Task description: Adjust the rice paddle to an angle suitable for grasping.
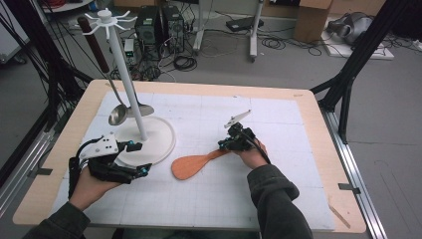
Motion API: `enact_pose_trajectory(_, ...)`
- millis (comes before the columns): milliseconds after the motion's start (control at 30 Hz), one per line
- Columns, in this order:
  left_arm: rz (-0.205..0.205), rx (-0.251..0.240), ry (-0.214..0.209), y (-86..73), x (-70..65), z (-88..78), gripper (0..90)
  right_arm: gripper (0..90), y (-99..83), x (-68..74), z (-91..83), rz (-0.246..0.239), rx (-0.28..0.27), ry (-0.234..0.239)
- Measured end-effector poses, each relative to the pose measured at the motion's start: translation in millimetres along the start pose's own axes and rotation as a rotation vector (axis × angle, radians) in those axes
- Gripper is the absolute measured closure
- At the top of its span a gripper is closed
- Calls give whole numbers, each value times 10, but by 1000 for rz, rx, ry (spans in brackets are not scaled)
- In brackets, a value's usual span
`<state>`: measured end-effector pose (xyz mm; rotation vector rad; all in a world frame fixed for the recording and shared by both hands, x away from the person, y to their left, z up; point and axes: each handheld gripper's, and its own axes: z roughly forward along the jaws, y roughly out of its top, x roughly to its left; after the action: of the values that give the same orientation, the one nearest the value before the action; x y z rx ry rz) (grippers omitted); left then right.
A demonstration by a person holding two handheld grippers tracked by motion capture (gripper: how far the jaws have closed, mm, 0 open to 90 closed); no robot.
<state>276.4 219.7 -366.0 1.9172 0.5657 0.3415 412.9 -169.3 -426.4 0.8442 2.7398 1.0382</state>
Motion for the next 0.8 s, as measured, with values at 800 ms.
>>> enact_pose_trajectory(800, 16, 13, -7, -21, -43, 16, 246, 897, -111, 33, -46, 14, 15, 29)
